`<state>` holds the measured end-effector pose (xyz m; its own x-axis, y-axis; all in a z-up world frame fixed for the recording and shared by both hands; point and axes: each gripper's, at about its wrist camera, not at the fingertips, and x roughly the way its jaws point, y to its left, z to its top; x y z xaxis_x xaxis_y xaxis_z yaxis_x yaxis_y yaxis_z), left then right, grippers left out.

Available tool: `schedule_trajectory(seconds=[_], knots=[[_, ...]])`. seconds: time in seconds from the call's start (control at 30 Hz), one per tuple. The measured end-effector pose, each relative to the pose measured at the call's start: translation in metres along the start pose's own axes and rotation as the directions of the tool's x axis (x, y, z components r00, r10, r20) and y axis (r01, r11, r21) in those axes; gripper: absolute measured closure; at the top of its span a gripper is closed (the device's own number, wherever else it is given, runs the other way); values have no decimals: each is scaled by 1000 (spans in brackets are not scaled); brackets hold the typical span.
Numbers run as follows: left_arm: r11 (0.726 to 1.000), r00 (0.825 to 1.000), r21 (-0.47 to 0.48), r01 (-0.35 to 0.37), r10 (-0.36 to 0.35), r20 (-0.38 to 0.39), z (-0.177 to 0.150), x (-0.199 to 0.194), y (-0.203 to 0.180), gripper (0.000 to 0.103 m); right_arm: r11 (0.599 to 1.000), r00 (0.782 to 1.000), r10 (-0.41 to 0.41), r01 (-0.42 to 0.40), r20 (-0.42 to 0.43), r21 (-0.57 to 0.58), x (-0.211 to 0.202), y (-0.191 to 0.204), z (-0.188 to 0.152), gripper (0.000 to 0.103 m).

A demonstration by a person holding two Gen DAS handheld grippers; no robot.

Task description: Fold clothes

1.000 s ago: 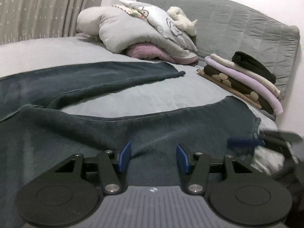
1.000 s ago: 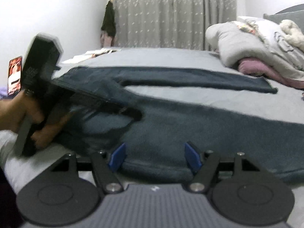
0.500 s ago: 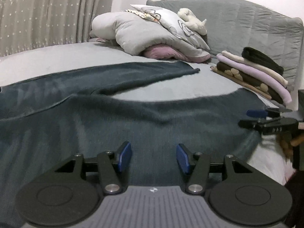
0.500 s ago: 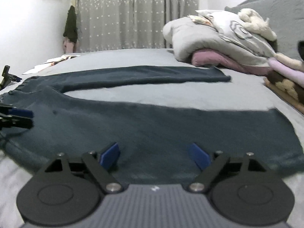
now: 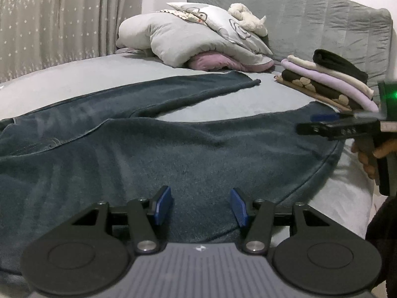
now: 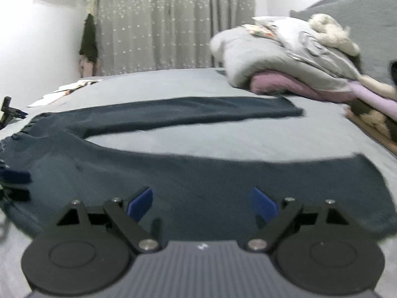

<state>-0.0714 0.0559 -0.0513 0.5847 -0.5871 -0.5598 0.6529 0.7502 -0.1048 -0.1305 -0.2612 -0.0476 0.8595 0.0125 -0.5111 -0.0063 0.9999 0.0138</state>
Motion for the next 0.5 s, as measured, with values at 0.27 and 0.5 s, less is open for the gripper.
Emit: schedule_trajectory(seconds=[0.27, 0.5], knots=[[1000, 1000, 7, -2, 2, 21, -14, -5, -2, 51, 996, 992, -71, 66, -102, -52, 53, 60, 20, 0], [1000, 1000, 5, 0, 0, 31, -17, -7, -2, 51, 986, 963, -158, 165, -217, 17, 93, 64, 43, 0]])
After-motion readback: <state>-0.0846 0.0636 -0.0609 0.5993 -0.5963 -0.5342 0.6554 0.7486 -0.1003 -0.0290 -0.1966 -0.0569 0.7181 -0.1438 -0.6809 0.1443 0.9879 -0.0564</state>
